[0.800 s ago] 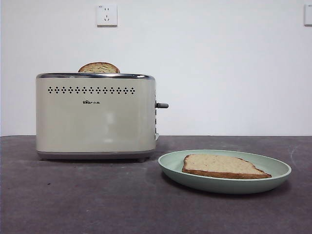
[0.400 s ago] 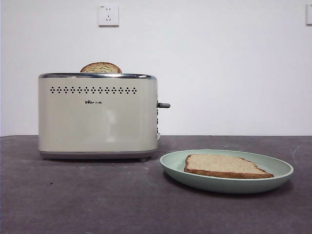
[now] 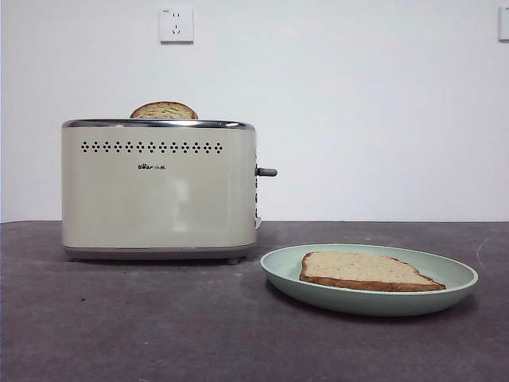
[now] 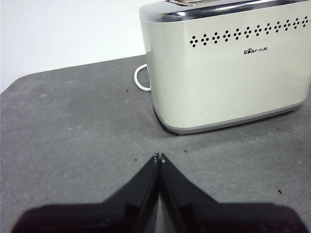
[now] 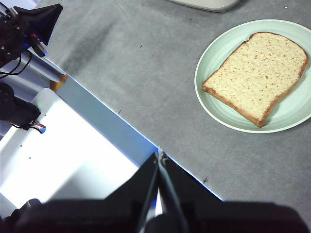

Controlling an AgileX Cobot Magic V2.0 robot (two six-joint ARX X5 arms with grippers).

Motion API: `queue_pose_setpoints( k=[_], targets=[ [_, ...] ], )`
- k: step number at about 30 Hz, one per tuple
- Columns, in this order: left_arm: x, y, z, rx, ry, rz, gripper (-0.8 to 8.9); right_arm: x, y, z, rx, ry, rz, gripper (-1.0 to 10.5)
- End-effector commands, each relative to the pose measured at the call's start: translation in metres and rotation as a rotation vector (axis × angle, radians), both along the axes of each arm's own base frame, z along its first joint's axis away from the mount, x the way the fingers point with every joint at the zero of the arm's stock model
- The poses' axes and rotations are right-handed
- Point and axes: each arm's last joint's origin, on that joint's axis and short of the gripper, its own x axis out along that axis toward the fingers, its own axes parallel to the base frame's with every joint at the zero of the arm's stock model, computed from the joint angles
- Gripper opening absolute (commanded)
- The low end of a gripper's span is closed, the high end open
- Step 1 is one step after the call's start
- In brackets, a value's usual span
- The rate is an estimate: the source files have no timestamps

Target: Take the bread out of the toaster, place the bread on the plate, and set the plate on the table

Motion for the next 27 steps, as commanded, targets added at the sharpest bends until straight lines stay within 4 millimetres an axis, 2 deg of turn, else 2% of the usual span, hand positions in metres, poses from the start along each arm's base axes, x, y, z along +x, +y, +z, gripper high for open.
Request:
queue_pose_setpoints(
  k=[1, 5, 8, 13, 17, 20, 22, 27],
  targets=[
    [0.001, 0.000, -0.004, -0.010, 0.007, 0.000, -0.03, 0.000, 0.000, -0.002, -0.005, 0.003, 0.002, 0.0],
    [0.001, 0.000, -0.004, -0.010, 0.007, 0.000, -0.03, 0.000, 0.000, -0.002, -0.019, -0.026, 0.022, 0.0],
    [0.001, 0.000, -0.004, -0.010, 0.007, 0.000, -0.03, 0.000, -0.005, 0.003, -0.065, -0.183, 0.025, 0.0],
    [0.001, 0.000, -0.004, -0.010, 0.007, 0.000, -0.03, -0.003, -0.016, 0.026, 0.016, -0.476, -0.098, 0.0],
    [0.001, 0.000, -0.004, -0.010, 0.007, 0.000, -0.03, -0.009, -0.027, 0.029, 0.026, -0.628, -0.216, 0.0],
    [0.001, 0.000, -0.004, -0.010, 0.007, -0.001, -0.03, -0.010, -0.033, 0.017, 0.007, -0.706, -0.306, 0.0],
    [0.001, 0.000, -0.004, -0.010, 0.007, 0.000, -0.03, -0.009, -0.035, 0.002, 0.003, -0.738, -0.353, 0.0],
    [0.001, 0.000, -0.004, -0.010, 0.007, 0.000, -0.03, 0.001, -0.037, -0.049, 0.025, -0.811, -0.446, 0.0]
  ],
)
